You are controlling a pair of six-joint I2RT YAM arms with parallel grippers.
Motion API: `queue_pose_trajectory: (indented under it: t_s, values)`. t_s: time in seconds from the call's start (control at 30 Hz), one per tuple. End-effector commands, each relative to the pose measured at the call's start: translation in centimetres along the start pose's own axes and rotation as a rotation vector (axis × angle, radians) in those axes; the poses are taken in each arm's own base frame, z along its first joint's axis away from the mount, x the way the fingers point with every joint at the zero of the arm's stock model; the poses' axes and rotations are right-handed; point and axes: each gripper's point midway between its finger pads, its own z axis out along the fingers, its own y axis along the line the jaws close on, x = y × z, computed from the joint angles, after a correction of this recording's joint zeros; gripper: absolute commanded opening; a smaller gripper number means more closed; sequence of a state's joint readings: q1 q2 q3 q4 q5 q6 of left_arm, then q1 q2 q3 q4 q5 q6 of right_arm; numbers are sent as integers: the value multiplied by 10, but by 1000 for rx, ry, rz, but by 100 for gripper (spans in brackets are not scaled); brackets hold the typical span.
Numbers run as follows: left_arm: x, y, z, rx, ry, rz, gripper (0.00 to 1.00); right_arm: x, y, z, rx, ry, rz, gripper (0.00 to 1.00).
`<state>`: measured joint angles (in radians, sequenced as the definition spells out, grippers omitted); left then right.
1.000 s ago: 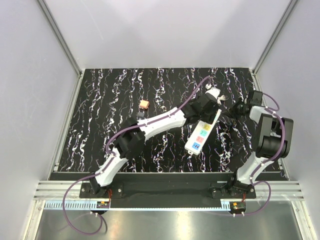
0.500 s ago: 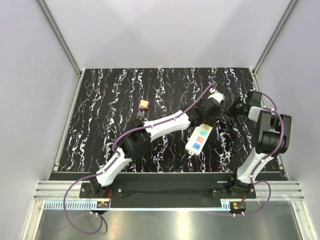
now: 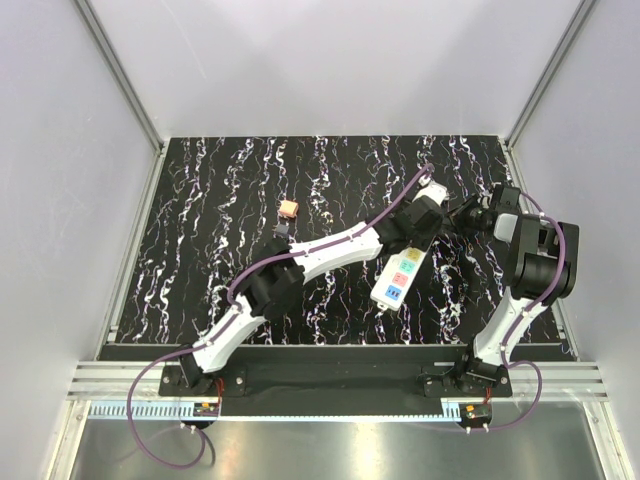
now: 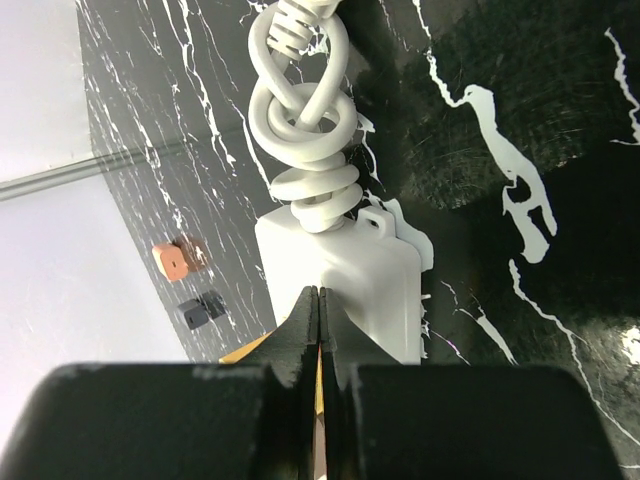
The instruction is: Pull the plug off the socket
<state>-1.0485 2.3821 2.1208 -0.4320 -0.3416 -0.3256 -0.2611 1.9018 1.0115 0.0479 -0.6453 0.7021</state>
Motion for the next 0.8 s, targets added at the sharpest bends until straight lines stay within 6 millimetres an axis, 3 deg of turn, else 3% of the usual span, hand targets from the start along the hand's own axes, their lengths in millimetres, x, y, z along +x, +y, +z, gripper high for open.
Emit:
queue_pose_trajectory:
  t_s: [0.0, 0.33, 0.77]
  values:
    - [-32, -13, 1, 28, -103, -38, 59, 3, -17, 8, 56, 2, 19, 0]
    - [-24, -15, 15, 20, -95, -34, 50, 5, -19, 5, 76, 5, 19, 0]
    - [-19, -19, 23, 30, -86, -65, 47, 11, -19, 6, 97, 26, 20, 0]
